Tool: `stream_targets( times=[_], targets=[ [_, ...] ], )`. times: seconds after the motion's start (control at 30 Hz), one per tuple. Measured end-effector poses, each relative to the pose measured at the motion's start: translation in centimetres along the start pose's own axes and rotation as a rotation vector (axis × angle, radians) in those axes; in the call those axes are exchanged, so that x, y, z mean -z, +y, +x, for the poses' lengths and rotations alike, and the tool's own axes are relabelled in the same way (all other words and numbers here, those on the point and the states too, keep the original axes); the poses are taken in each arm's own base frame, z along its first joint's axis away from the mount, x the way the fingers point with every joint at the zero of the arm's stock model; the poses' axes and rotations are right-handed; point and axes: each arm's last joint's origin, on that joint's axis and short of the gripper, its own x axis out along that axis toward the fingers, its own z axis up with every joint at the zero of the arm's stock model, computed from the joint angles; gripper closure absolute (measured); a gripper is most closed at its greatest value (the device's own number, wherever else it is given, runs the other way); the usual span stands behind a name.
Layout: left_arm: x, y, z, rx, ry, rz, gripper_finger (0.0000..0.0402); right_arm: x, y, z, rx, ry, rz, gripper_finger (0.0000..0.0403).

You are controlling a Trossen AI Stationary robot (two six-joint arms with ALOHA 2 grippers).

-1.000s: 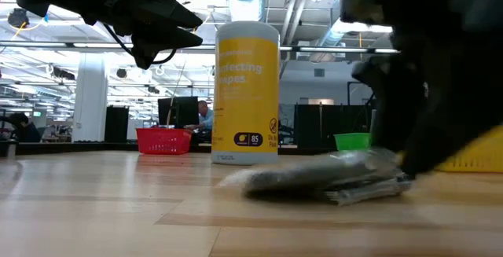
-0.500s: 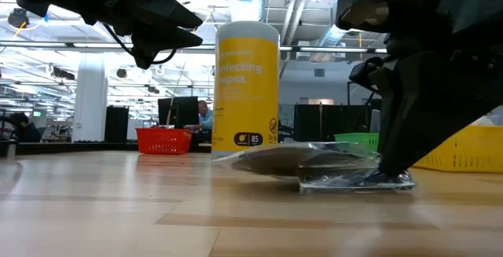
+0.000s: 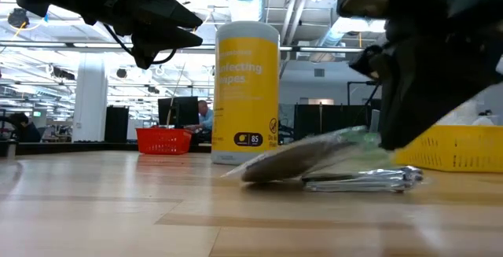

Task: Pick & Place Travel size toiletries
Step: Put the black hairbrush into the black bin

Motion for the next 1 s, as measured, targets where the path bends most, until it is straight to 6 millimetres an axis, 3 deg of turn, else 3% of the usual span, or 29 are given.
stream_targets(
  times=[0.7,1.0],
  targets=[
    [0.3,-1.0,-0.4,0.057,0.0,0.048,0.0266,-2.4,-3.3,-7.5,0.133,-0.263,0.069,0.0403],
    [0.1,-1.7,-0.7,0.102,-0.036,0.032,0.0266,-4.0,-4.5,-11.1,0.143,-0.472,0.033,0.0403]
  ],
)
